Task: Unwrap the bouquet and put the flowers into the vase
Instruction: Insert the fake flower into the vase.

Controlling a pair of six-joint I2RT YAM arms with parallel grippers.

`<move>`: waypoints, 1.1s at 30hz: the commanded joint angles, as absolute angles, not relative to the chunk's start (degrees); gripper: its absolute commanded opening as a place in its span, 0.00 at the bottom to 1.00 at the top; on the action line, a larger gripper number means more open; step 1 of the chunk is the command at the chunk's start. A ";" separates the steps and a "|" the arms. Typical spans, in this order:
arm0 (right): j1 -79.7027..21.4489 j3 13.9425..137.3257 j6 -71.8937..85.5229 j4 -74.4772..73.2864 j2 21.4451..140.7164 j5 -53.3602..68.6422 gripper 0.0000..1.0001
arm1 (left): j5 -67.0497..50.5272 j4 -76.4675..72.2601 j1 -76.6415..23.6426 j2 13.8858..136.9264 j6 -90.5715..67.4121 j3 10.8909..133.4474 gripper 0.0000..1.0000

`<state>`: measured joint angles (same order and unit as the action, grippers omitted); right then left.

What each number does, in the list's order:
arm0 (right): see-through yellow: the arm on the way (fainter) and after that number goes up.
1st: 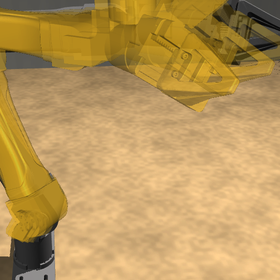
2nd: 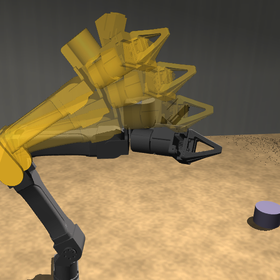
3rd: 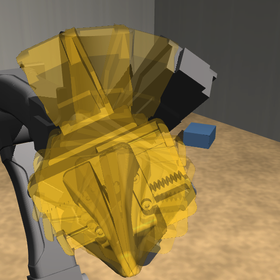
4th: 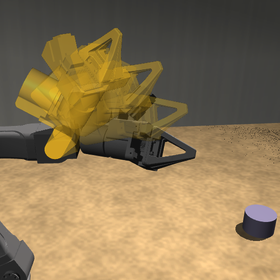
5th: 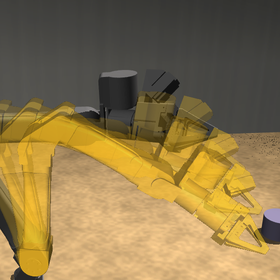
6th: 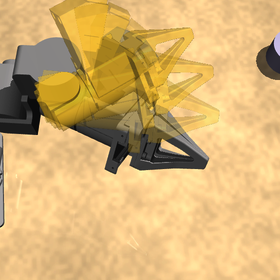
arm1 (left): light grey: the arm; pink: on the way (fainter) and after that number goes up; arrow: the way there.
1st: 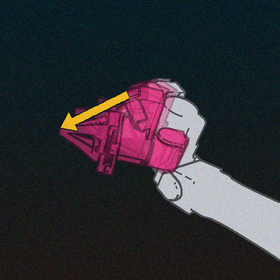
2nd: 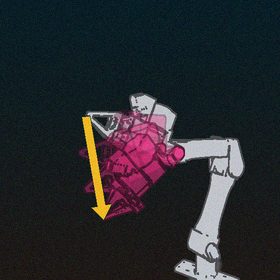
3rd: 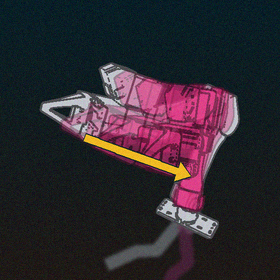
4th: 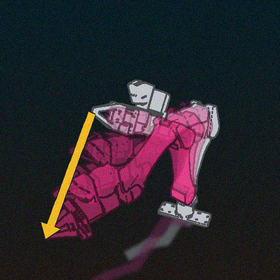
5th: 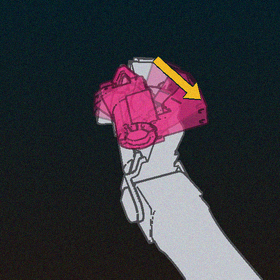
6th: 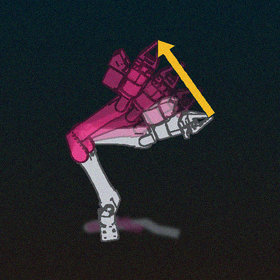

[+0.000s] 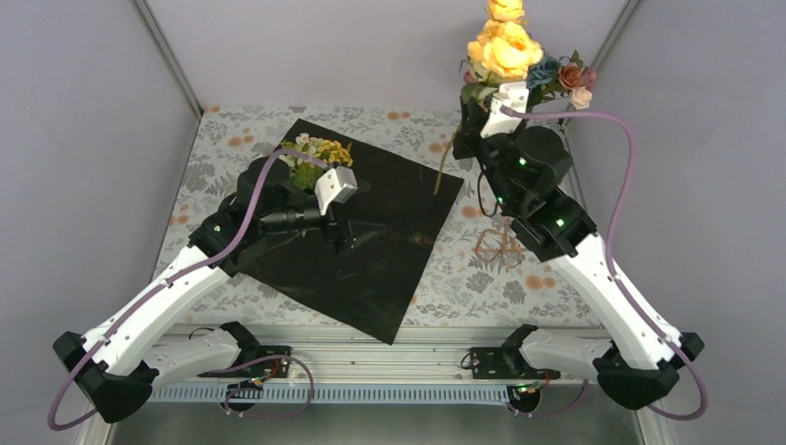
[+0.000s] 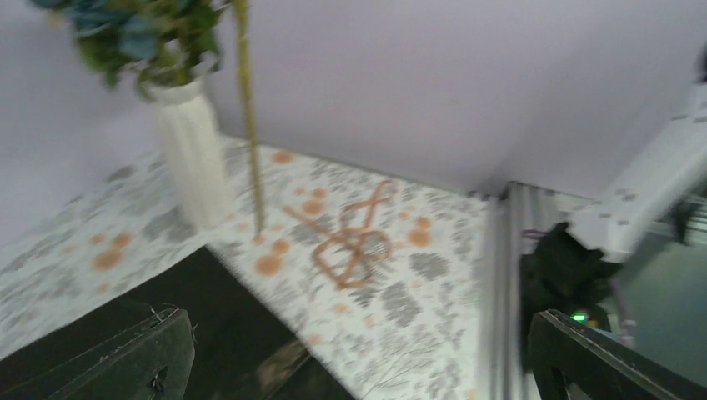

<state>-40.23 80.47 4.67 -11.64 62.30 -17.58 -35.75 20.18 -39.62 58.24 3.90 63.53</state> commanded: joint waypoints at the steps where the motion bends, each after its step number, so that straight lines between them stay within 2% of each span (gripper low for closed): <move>1: -39.55 85.11 -5.67 -12.46 68.08 -42.77 0.04 | -17.88 25.62 -39.68 57.12 6.15 64.50 1.00; 5: -34.96 88.48 -8.26 -10.24 73.02 -47.06 0.04 | -5.96 25.41 -39.73 53.99 6.01 61.25 1.00; 8: -30.75 90.52 -7.47 -8.10 75.92 -46.16 0.04 | -2.09 24.34 -39.73 51.75 6.12 58.99 1.00; 15: -23.24 94.54 -2.86 -3.01 80.23 -46.13 0.04 | -0.80 22.44 -39.73 49.23 6.22 56.07 1.00; 33: -7.16 86.32 9.05 23.26 82.53 -33.36 0.04 | -2.43 22.18 -39.73 48.71 6.74 55.09 1.00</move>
